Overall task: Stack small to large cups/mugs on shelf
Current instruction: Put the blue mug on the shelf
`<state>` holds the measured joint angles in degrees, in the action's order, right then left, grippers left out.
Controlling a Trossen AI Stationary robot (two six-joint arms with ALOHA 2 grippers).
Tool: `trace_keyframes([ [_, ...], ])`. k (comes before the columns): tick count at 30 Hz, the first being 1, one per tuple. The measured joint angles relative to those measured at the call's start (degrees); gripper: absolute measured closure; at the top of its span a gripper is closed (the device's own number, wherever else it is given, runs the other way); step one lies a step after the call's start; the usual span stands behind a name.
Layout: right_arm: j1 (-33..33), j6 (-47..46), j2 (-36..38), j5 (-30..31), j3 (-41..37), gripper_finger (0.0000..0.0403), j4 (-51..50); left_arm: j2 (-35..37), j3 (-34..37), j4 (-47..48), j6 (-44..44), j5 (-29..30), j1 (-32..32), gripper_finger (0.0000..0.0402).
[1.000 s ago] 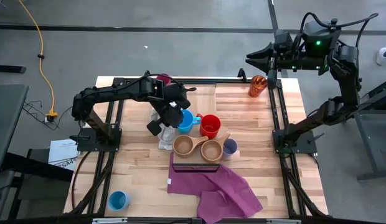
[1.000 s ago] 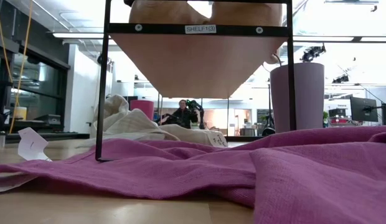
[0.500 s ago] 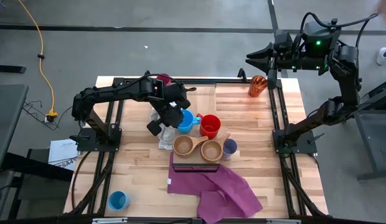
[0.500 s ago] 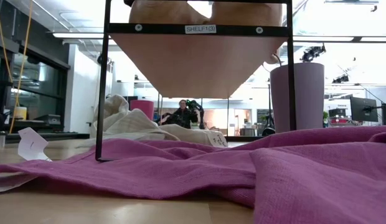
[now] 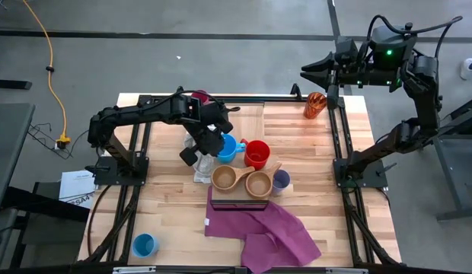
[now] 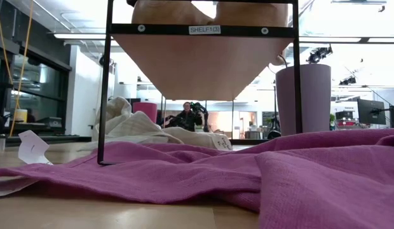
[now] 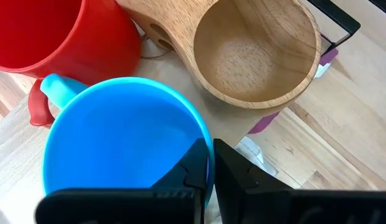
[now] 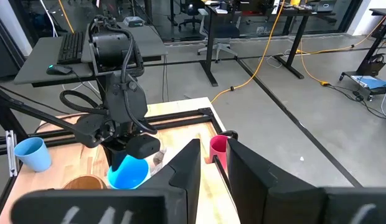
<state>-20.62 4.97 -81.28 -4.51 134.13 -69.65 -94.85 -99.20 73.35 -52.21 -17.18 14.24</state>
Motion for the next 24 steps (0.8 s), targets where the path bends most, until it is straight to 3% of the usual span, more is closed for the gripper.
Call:
trace_keyframes([
  [24, -0.02, 0.17, 0.0, -0.01, 0.0, 0.0334, -0.08, -0.9, 0.02, -0.19, 0.12, 0.21, 0.0, 0.0394],
])
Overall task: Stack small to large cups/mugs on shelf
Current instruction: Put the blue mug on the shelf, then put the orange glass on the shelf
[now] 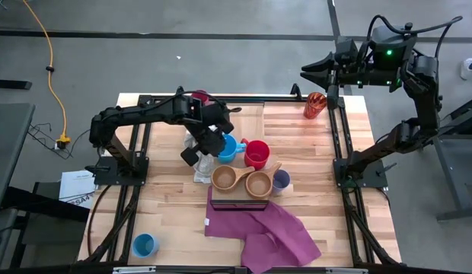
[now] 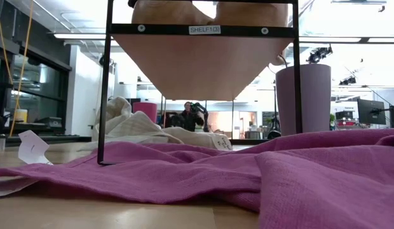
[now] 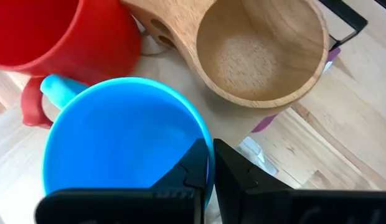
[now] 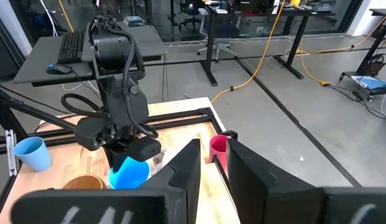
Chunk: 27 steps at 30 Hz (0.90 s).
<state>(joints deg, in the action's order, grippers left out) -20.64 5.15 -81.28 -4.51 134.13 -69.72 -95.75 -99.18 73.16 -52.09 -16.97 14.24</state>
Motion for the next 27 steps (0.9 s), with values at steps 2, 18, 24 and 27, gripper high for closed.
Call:
trace_keyframes([
  [2, 0.02, 0.0, 0.0, 0.0, 0.0, 0.0334, -0.22, -0.28, 0.0, -0.25, -0.01, -0.04, 0.0, 0.0394],
  [18, 0.02, 0.0, 0.0, -0.01, 0.0, 0.0334, -0.67, -0.26, 0.02, -0.17, 0.03, -0.38, 0.0, 0.0335],
  [24, 0.01, -0.14, 0.0, 0.0, 0.0, 0.0334, -0.79, -0.26, 0.02, -0.32, -0.01, -0.37, 0.02, 0.0333],
  [27, 0.02, -0.15, 0.0, 0.0, 0.0, 0.0334, -0.78, -0.26, 0.02, -0.6, 0.05, -0.38, 0.02, 0.0329],
])
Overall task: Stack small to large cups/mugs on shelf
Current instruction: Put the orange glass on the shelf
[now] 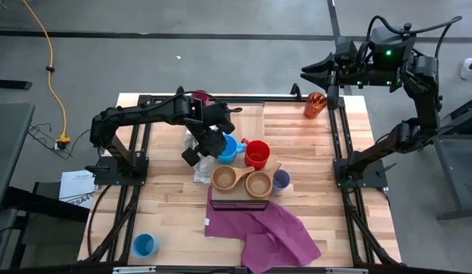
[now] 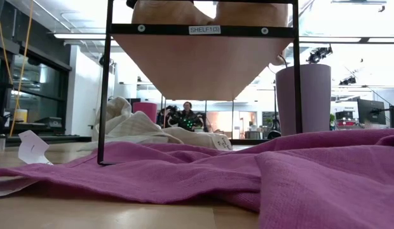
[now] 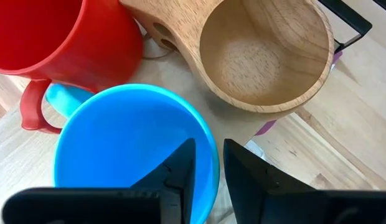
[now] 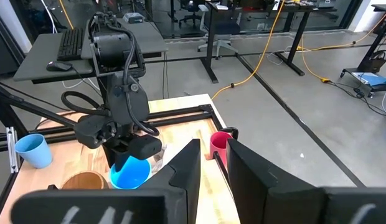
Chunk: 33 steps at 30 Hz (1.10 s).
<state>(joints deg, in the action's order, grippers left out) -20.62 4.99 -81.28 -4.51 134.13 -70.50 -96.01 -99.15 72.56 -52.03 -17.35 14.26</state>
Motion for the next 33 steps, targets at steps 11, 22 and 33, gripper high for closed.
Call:
trace_keyframes([
  [11, 0.0, -0.02, 0.0, 0.0, 0.0, 0.0334, -0.02, 0.0, 0.0, -0.62, 0.7, -0.08, 0.0, 0.0325],
  [22, -0.01, -0.02, 0.0, -0.02, 0.0, 0.0334, -0.04, 0.0, -0.06, -0.77, 1.43, -0.06, 0.0, 0.0325],
  [33, 0.0, -0.02, 0.0, -0.42, 0.0, 0.0334, -0.26, 0.02, -4.62, -0.52, 2.59, 0.02, 0.02, 0.0325],
])
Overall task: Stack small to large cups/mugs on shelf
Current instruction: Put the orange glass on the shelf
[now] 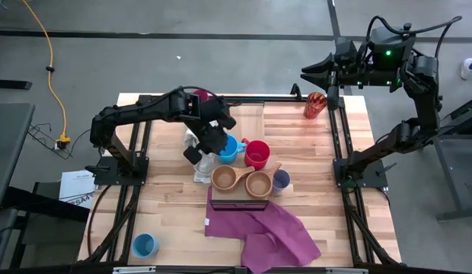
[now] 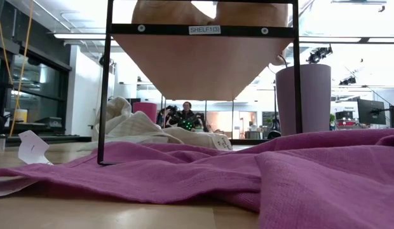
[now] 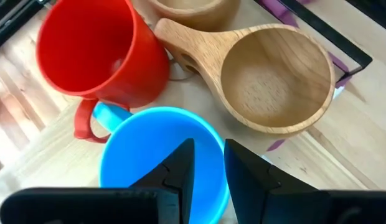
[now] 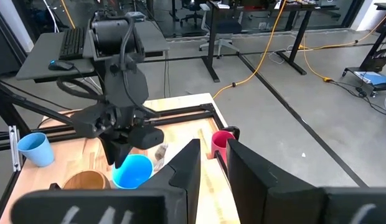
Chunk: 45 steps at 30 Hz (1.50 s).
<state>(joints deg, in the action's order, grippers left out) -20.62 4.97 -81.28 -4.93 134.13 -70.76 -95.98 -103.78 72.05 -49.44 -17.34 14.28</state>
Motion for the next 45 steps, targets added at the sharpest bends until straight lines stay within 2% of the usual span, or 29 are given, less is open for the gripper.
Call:
trace_keyframes([
  [9, 0.0, 0.09, 0.0, 0.0, 0.0, 0.0334, -0.2, 0.0, -2.49, 0.61, 0.47, 0.61, -0.01, 0.0325],
  [15, -0.01, 0.04, 0.0, 0.0, 0.0, 0.0334, -0.2, 0.0, -4.75, 0.64, 0.52, 3.71, -0.01, 0.0325],
  [20, -0.02, 0.02, 0.0, 0.0, 0.0, 0.0334, -0.2, 0.0, -6.91, 0.76, 0.92, 7.66, -0.02, 0.0325],
  [29, -0.01, -0.02, -1.8, 0.0, 0.0, 0.0334, -0.17, 0.0, -10.95, 0.62, 3.26, 18.34, 0.82, 0.0325],
  [38, -0.01, -0.02, -2.45, 0.0, 0.0, 0.0334, -0.11, 0.71, -12.23, 1.38, 7.85, 18.46, 5.44, 0.0325],
  [45, 0.0, 0.0, -2.45, 0.02, 0.0, 0.0334, 0.27, 1.16, -12.23, 1.21, 7.86, 18.44, 5.64, 0.0325],
])
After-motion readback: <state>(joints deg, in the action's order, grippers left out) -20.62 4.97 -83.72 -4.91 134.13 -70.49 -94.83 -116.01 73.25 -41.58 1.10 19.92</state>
